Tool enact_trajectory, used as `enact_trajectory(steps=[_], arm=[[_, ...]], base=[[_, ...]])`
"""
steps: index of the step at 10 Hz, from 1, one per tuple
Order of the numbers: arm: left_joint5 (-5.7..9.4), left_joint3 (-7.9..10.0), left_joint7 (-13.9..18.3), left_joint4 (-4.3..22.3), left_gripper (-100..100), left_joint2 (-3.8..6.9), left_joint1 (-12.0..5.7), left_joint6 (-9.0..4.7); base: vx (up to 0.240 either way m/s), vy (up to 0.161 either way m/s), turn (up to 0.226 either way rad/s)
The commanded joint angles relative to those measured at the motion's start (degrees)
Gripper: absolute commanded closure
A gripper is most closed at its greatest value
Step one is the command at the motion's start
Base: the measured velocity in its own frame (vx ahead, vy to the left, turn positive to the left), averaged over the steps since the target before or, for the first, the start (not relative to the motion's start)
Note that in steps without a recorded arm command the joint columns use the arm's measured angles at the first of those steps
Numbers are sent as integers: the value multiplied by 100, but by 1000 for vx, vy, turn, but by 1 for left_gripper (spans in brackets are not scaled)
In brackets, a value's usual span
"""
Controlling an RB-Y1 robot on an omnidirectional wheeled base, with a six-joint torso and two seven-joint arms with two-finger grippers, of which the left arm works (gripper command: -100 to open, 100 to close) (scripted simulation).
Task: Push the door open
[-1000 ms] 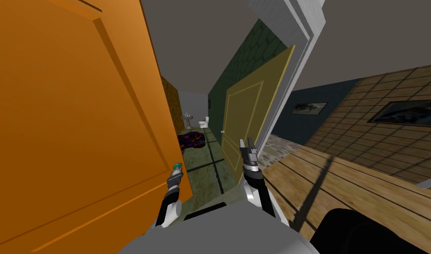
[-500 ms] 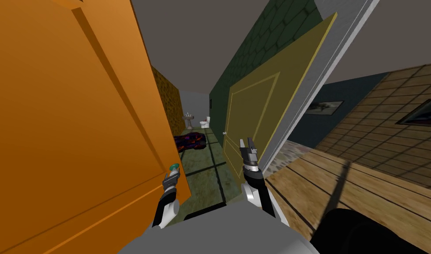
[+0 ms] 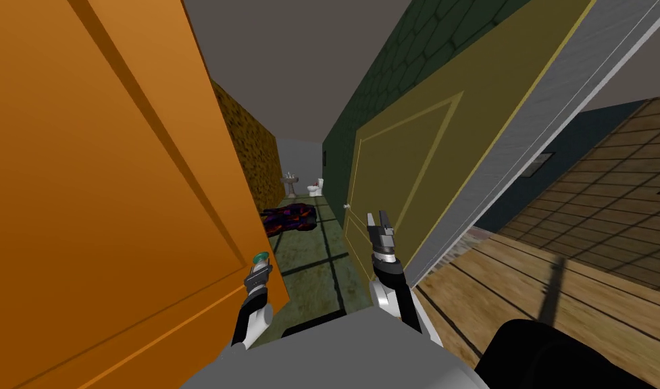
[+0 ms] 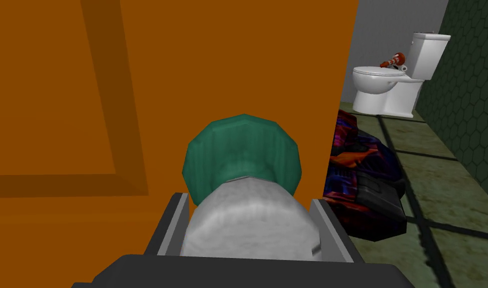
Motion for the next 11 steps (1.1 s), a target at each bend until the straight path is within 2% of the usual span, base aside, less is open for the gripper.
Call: enact_trajectory(steps=[1, 2, 5, 6, 9, 10, 11], arm=[[22, 53, -51, -196, 100, 46, 145, 39], [93, 170, -82, -179, 100, 40, 138, 28], [142, 250, -103, -167, 100, 33, 133, 21], [197, 341, -126, -154, 100, 20, 128, 12], [264, 451, -155, -138, 100, -3, 121, 2], [242, 411, -146, -81, 100, -11, 97, 6], [327, 530, -197, -154, 100, 8, 158, -21]], base=[[8, 10, -8], [98, -16, 41], [165, -47, 62], [164, -12, 55], [182, -32, 55], [77, -17, 27], [134, 28, -49]])
